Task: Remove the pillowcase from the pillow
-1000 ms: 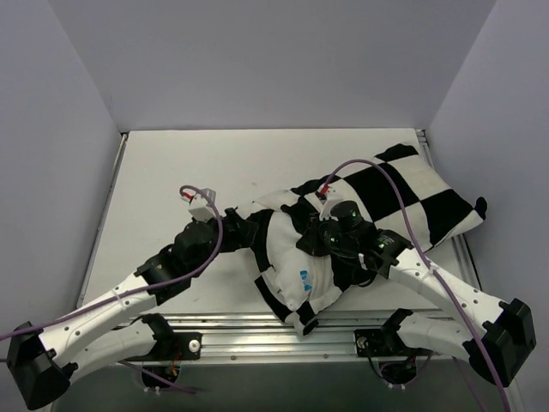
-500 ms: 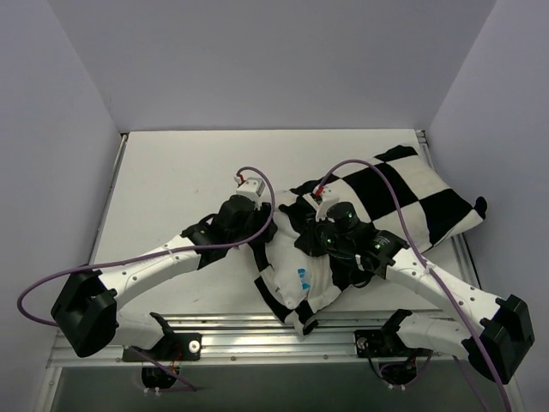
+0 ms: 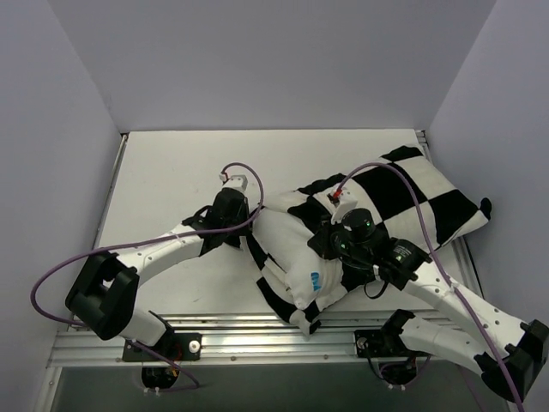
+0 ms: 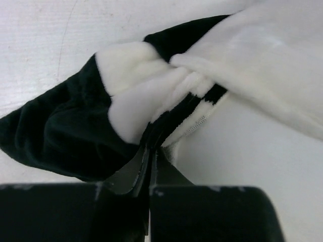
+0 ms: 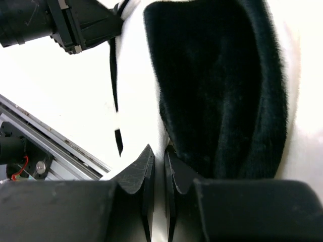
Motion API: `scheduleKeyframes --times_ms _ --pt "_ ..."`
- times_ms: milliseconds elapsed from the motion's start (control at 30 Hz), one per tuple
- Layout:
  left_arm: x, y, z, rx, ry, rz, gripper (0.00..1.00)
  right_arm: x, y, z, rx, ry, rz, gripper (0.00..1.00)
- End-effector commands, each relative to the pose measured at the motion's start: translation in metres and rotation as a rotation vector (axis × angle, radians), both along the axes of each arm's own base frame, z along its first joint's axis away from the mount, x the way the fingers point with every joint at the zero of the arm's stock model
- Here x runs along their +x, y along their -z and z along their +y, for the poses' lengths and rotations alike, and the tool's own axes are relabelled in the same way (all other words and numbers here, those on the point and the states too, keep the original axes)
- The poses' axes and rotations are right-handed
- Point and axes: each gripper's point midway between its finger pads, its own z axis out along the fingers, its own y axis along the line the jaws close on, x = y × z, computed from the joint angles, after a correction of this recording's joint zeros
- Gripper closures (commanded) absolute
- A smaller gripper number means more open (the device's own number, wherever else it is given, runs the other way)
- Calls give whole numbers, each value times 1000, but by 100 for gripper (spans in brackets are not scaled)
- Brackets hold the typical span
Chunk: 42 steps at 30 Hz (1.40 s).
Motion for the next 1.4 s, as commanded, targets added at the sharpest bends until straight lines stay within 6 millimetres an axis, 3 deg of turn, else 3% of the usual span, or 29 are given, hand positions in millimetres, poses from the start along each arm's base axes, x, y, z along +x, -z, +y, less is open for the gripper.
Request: scheduleKeyframes --times_ms 0,67,200,233,300,333,367,467,567,600,633,667,700,733,767,800,833,900,933,967,1033,1067,1133,1167,1367 --pt "13 20 50 73 -172 17 98 -3 -25 -27 5 98 -42 100" --pt "12 32 68 40 -242 44 98 -5 -39 -33 29 110 -66 100" --pt "7 52 67 -33 -246 92 98 -9 -62 -38 72 101 -109 100" --pt "13 50 59 -79 -236 76 98 -11 -66 -34 92 78 -115 100" --pt "5 67 45 -133 -190 127 98 -15 -67 -27 123 35 -117 100" --pt "10 64 36 -190 -181 107 98 -15 -71 -20 154 5 -129 100" --pt "3 73 29 -219 -151 140 98 -24 -68 -10 179 -60 -111 100" --pt "6 62 11 -345 -119 113 97 -30 -64 9 221 -160 -80 100" --pt "3 39 3 -433 -91 71 82 -27 -49 18 207 -174 -42 100" --pt "2 20 4 -459 -83 30 69 -23 -45 21 195 -173 -31 100" --pt "0 12 6 -466 -83 20 62 -21 -44 22 184 -176 -32 100" --pt "-2 -13 8 -490 -76 -31 54 -20 -43 23 176 -173 -31 100" --pt "-4 -23 12 -492 -81 -48 48 -15 -38 24 153 -160 -22 100" --pt "-8 -25 20 -461 -103 -37 35 -11 -40 24 140 -154 -30 95" --pt "-12 -48 24 -479 -100 -82 29 -10 -41 25 130 -154 -33 91" --pt "-16 -55 27 -472 -102 -88 23 -5 -38 25 110 -142 -31 86" --pt "-22 -55 35 -438 -122 -63 13 -3 -44 25 105 -136 -43 74" --pt "-33 -72 40 -435 -109 -75 6 2 -46 25 77 -128 -52 62" --pt "-43 -64 45 -398 -107 -29 3 5 -45 20 51 -105 -53 57" --pt "-49 -74 41 -408 -73 -31 3 9 -55 19 49 -93 -75 48" --pt "-61 -72 36 -386 -19 10 5 15 -59 10 13 -38 -86 35" --pt "-69 -77 26 -396 37 21 6 18 -71 7 21 -21 -111 32" --pt "-81 -79 15 -374 106 24 6 21 -76 -4 -4 30 -121 28" --pt "-90 -87 -1 -363 163 9 6 31 -83 -19 -37 123 -151 27" --pt "-121 -106 -59 -290 370 -35 6 48 -59 -88 -230 448 -105 17"
